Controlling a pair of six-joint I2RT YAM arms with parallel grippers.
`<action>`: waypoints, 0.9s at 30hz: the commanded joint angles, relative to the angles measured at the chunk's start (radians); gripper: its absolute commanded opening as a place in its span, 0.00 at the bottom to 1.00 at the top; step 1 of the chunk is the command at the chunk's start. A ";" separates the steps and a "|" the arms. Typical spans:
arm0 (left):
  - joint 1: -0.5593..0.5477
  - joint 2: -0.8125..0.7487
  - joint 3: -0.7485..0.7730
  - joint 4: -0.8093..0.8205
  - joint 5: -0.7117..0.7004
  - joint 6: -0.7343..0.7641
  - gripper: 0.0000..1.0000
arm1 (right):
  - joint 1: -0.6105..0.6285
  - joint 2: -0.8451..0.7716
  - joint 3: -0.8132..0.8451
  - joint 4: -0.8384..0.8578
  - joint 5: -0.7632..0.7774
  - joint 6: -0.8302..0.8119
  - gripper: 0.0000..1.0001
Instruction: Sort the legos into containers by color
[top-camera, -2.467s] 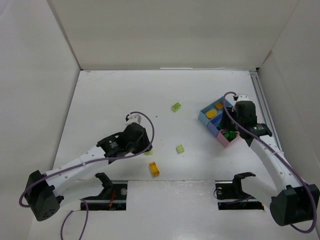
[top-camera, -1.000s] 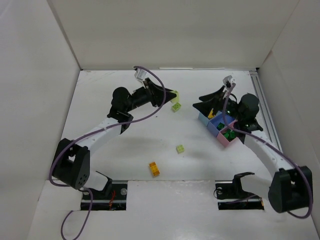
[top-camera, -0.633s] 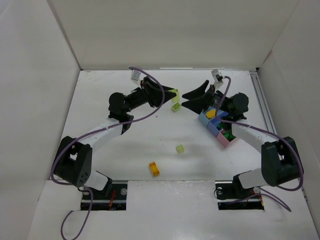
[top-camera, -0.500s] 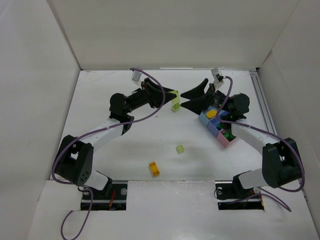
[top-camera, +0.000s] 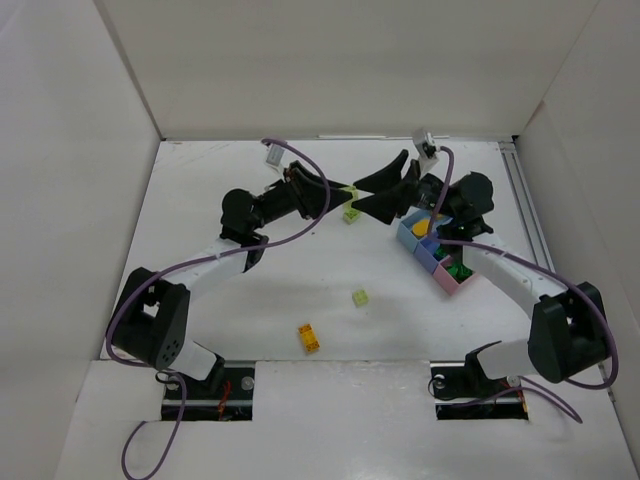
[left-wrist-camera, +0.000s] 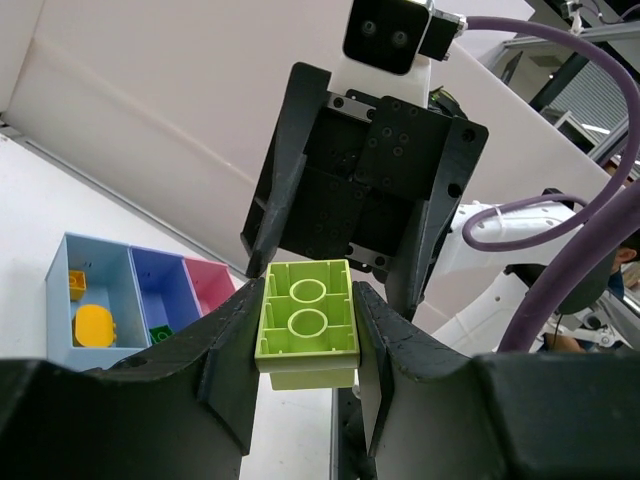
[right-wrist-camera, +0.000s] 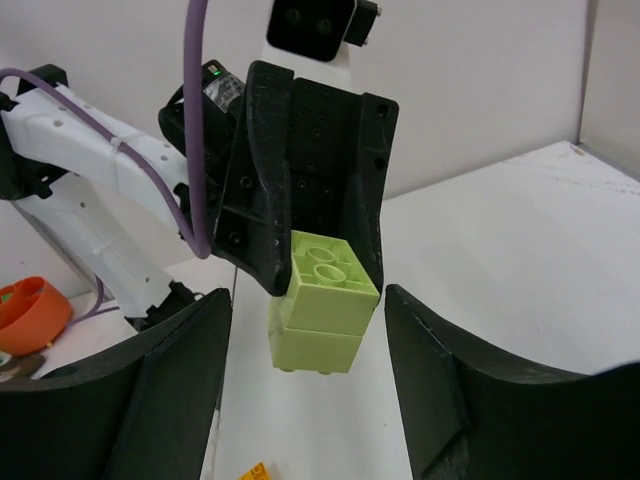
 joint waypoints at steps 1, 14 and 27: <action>-0.002 -0.015 -0.015 0.276 0.007 -0.012 0.00 | 0.021 -0.008 0.048 -0.068 0.027 -0.057 0.68; -0.002 -0.056 -0.054 0.290 -0.024 -0.011 0.00 | 0.042 0.033 0.068 -0.113 0.027 -0.076 0.68; -0.002 -0.144 -0.075 0.169 -0.084 0.120 0.00 | 0.007 -0.062 0.008 -0.142 0.005 -0.116 0.70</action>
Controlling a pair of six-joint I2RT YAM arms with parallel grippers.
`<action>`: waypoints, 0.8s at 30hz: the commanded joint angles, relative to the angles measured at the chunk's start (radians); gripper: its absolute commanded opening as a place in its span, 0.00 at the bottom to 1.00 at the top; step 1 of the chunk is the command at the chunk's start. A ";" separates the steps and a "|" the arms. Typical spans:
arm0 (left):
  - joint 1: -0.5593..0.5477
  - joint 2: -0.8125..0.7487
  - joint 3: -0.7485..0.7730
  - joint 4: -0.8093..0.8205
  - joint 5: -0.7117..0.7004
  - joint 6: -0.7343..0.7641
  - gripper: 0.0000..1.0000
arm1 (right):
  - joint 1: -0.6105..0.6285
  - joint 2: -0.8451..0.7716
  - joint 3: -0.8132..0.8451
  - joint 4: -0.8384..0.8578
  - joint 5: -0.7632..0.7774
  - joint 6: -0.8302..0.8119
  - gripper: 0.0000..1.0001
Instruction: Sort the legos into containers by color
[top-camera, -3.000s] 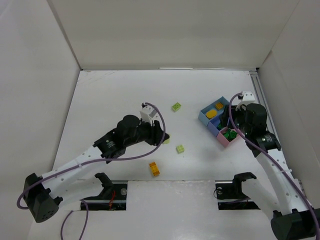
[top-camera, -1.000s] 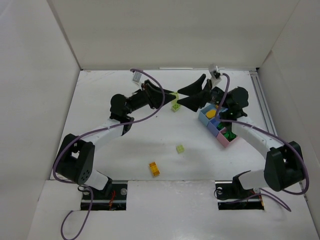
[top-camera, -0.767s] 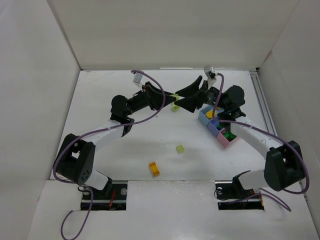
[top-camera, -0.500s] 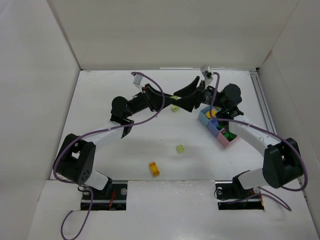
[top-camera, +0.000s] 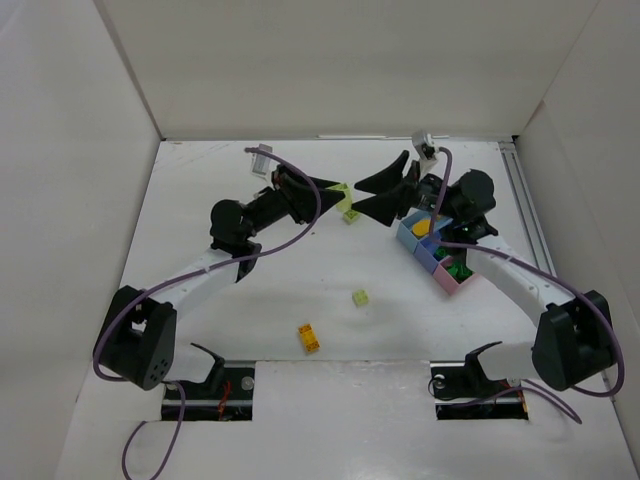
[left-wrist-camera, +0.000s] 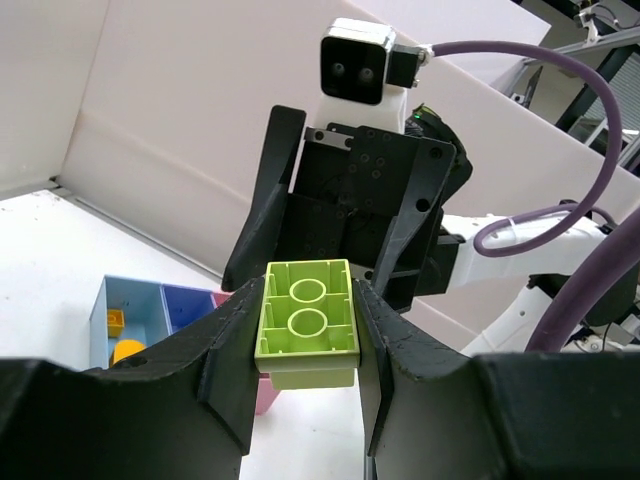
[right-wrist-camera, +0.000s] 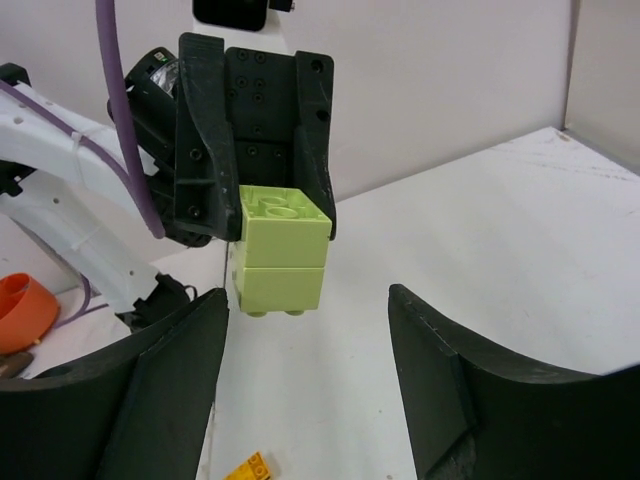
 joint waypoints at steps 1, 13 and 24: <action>-0.011 -0.033 -0.003 0.159 -0.011 0.029 0.00 | 0.001 -0.030 0.010 0.014 -0.020 -0.033 0.70; -0.042 -0.033 -0.003 0.161 -0.040 0.049 0.00 | 0.033 0.010 0.065 -0.004 -0.043 -0.033 0.70; -0.060 -0.043 -0.013 0.148 -0.072 0.080 0.00 | 0.061 0.010 0.076 -0.004 -0.043 -0.042 0.38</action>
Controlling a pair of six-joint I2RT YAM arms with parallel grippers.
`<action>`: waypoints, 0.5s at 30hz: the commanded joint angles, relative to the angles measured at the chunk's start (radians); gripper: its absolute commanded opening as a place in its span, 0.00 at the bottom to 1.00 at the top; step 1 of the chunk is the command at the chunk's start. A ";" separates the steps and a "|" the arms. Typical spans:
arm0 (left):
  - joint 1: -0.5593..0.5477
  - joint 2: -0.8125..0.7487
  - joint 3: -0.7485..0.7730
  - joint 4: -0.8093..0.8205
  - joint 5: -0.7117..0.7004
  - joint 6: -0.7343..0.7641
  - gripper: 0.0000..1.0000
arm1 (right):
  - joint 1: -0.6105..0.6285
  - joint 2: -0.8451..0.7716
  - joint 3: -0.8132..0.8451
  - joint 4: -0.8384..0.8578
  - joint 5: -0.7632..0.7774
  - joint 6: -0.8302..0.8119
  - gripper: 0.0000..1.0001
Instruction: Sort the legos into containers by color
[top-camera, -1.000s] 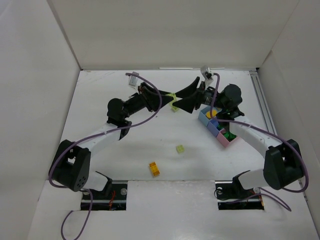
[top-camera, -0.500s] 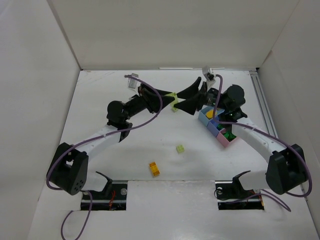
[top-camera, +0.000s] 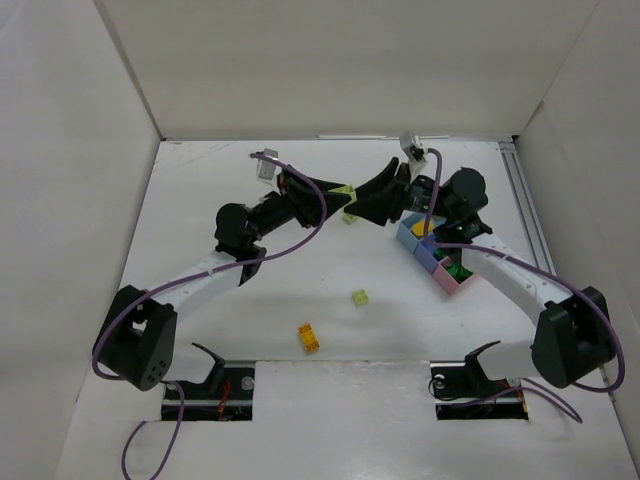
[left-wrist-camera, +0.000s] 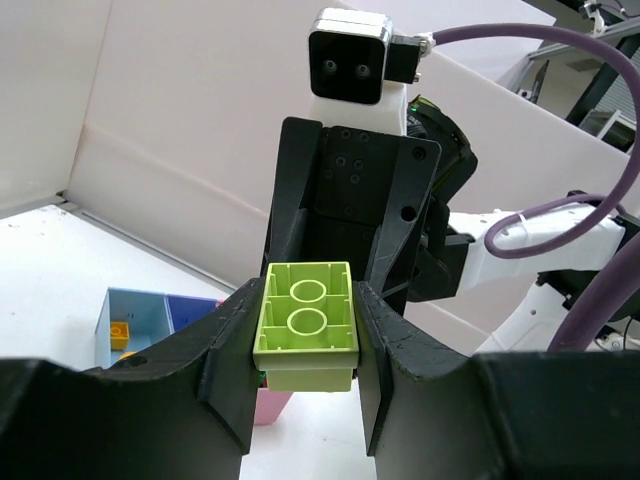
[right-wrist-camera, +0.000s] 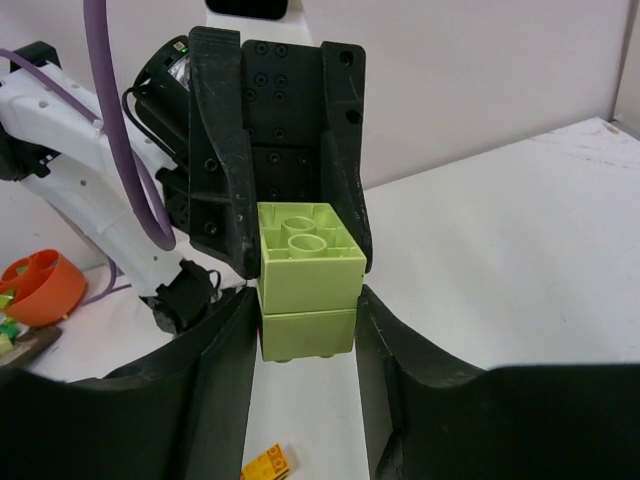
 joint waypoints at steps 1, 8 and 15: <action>-0.010 -0.039 -0.003 0.141 -0.021 0.024 0.00 | 0.012 0.002 0.046 0.031 -0.026 -0.018 0.35; -0.001 -0.020 0.011 0.150 -0.062 0.024 0.00 | 0.012 -0.008 0.001 0.031 -0.075 -0.036 0.00; 0.062 -0.010 0.110 0.000 -0.123 0.075 0.00 | -0.092 -0.130 -0.217 0.008 -0.155 -0.082 0.00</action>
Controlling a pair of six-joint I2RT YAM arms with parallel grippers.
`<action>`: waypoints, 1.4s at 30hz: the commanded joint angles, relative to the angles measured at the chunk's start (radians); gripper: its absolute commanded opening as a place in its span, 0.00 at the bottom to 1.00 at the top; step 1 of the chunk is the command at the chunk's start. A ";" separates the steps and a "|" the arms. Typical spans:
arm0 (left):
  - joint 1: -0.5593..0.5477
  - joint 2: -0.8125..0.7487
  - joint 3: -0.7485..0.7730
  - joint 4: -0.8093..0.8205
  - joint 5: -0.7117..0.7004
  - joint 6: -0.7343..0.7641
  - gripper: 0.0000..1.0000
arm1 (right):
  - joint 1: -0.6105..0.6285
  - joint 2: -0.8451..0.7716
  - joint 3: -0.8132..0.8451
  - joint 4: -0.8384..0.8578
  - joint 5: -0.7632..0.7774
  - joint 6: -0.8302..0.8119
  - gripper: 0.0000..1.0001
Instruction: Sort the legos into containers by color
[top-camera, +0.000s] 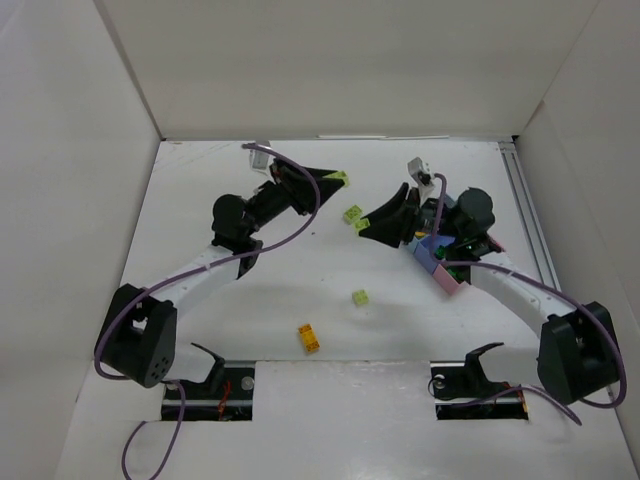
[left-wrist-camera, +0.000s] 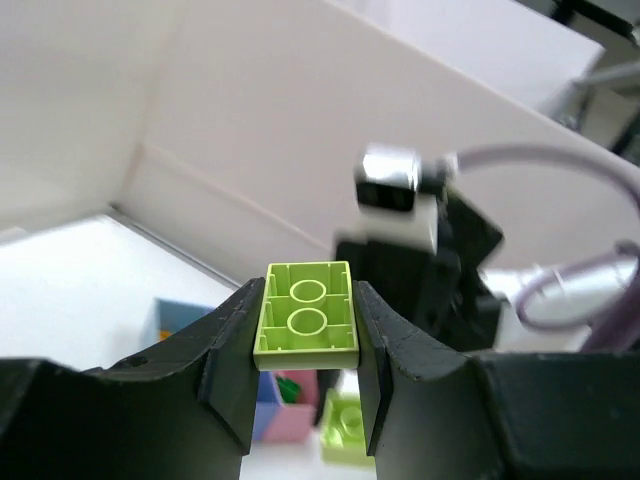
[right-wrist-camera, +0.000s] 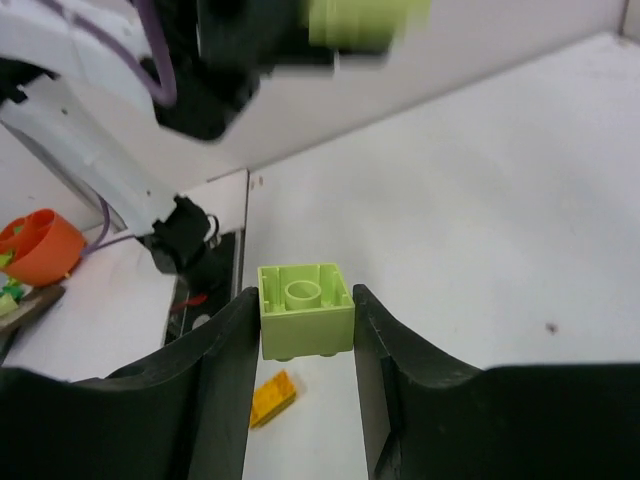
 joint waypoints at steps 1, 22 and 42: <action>0.036 -0.023 0.097 0.007 -0.114 0.072 0.00 | -0.059 -0.081 -0.109 -0.007 -0.083 -0.044 0.00; 0.045 0.048 0.452 -1.070 -0.574 0.330 0.00 | -0.292 -0.082 0.205 -1.027 0.748 -0.468 0.00; 0.085 0.428 0.972 -1.398 -0.397 0.465 0.00 | -0.320 0.085 0.338 -1.260 1.058 -0.474 0.00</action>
